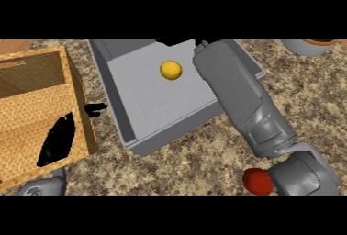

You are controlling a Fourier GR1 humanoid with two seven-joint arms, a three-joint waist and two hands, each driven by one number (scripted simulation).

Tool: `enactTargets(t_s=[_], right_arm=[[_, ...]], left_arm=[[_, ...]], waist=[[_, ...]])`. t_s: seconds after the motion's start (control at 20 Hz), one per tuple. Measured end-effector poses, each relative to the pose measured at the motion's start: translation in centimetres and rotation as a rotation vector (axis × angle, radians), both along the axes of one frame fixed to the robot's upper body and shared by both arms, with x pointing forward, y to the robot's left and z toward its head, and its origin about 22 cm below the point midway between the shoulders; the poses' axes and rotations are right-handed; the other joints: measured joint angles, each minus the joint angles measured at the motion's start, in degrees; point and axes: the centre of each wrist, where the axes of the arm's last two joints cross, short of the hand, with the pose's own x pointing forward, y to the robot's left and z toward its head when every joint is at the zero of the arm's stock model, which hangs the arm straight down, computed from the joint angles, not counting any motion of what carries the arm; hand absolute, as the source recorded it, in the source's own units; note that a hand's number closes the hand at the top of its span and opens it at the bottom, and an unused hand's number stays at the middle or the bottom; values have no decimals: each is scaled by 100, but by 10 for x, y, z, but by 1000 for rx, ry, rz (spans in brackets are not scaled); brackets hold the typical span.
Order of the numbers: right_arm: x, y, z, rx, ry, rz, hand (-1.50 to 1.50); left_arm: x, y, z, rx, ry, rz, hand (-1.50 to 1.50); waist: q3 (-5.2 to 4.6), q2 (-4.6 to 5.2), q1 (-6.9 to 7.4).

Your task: Pick the lemon from the cutting board and place it in the cardboard box

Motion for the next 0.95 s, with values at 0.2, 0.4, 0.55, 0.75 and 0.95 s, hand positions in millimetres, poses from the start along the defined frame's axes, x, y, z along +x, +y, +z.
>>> enactTargets(t_s=[0.2,0.4,0.55,0.75,0.95], right_arm=[[5,-19,7,157,-62,-34,-150],[12,-54,3,247,-106,-117,-150],[17,-90,1,280,-117,-172,-150],[16,-142,-2,322,-143,-209,-150],[8,-191,-13,322,-156,-190,-150]], left_arm=[[-8,4,-4,-3,9,20,0],[-12,12,-7,-4,17,43,0],[-14,13,-7,-3,22,60,0],[-19,12,-8,0,27,74,0],[-18,14,-8,-3,33,85,0]], waist=[[2,-27,-91],[1,-70,-227],[1,-105,-323],[2,-144,-421],[2,-169,-495]])
